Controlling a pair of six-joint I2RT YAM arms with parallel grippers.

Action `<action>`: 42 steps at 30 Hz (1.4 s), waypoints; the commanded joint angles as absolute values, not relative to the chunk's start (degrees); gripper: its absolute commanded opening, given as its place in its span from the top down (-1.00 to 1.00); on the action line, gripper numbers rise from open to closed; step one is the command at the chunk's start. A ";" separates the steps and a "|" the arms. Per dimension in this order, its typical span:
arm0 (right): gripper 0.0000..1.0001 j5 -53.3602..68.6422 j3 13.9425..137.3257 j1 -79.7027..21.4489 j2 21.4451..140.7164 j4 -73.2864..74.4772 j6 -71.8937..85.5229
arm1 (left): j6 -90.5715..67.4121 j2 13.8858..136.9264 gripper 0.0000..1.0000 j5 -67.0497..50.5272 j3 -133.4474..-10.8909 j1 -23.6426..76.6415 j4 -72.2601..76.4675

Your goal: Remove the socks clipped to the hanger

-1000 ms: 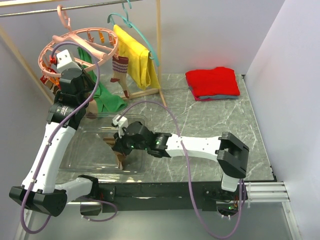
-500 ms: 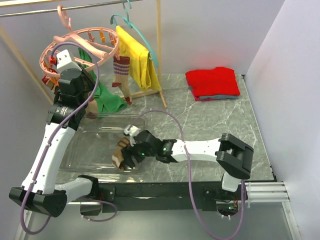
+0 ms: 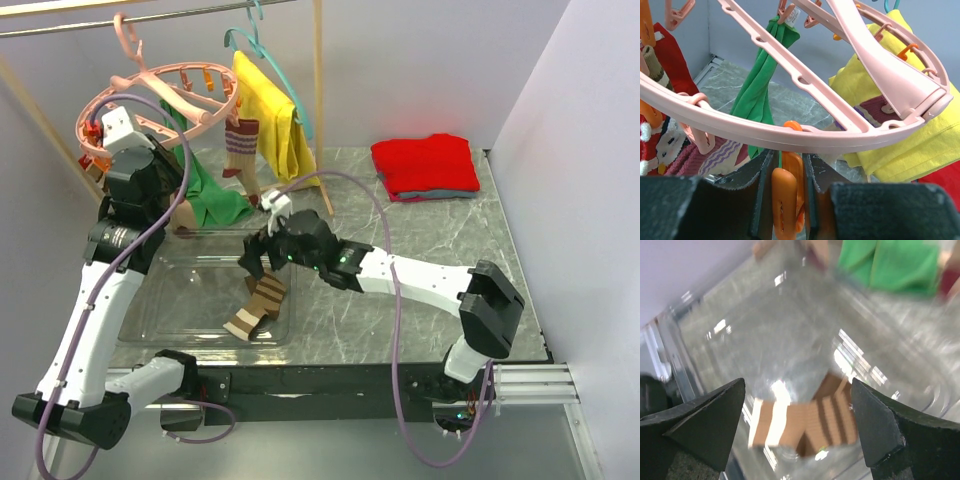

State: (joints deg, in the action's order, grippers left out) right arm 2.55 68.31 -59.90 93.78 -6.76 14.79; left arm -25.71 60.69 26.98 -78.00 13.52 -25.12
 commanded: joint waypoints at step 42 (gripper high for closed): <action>0.27 1.75 96.87 -47.81 125.78 -31.90 2.11 | -26.37 55.55 0.79 26.28 -75.50 13.45 -26.54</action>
State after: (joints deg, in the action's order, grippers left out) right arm 0.60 94.96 -47.77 126.21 -27.97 3.92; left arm -26.20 55.77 26.79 -74.13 13.52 -25.47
